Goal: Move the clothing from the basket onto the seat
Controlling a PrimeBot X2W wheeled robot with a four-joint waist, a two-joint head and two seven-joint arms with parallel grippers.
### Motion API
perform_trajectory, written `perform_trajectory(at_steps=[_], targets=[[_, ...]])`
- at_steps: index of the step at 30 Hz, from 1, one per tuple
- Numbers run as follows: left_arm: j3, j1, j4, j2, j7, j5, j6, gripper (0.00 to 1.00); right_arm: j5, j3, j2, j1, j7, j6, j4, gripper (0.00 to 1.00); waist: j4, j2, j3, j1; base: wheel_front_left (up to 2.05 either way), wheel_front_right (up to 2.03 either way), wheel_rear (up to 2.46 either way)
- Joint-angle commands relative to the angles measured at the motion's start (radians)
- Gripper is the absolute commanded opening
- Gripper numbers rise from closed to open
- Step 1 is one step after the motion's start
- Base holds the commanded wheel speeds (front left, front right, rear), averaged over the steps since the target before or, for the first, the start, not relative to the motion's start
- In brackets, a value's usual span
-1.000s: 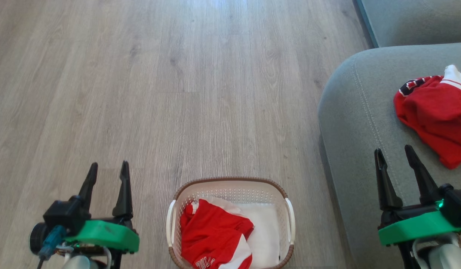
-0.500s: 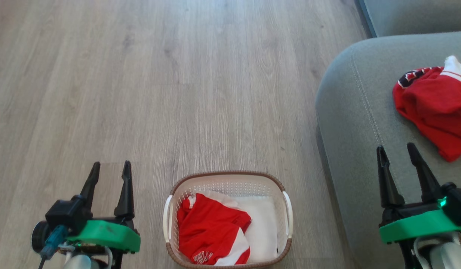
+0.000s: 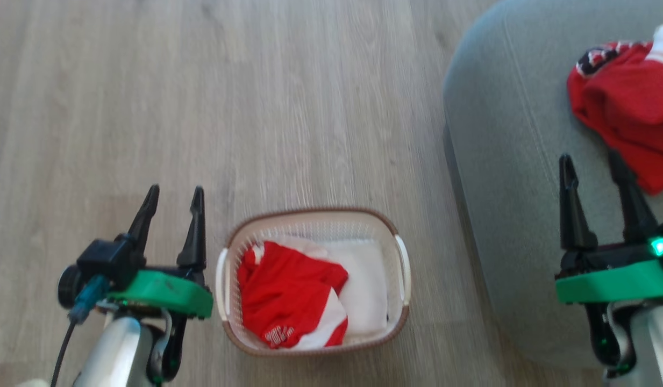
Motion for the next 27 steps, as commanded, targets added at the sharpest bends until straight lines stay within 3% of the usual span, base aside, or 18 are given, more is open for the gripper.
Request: perform_trajectory(at_steps=[1, 10, 27], targets=[[0.028, -0.05, -0.016, 0.01, -0.012, 0.012, -0.003, 1.0, -0.007, 0.016, -0.019, -0.036, -0.009, 0.007, -0.039, 1.0, -0.025, 0.0, 0.054, 0.0, 0.0, 0.0, 0.0], [-0.002, -0.185, 0.117, -0.004, -0.012, 0.029, -0.052, 1.0, -0.011, 0.004, -0.012, -0.111, -0.009, 0.007, -0.067, 1.0, -0.063, 0.0, 0.191, 0.0, 0.0, 0.0, 0.0], [-0.112, -0.49, 0.638, -0.073, -0.008, 0.043, -0.147, 1.0, -0.021, 0.0, 0.012, -0.247, -0.009, 0.007, -0.123, 1.0, -0.127, 0.0, 0.411, 0.0, 0.0, 0.0, 0.0]])
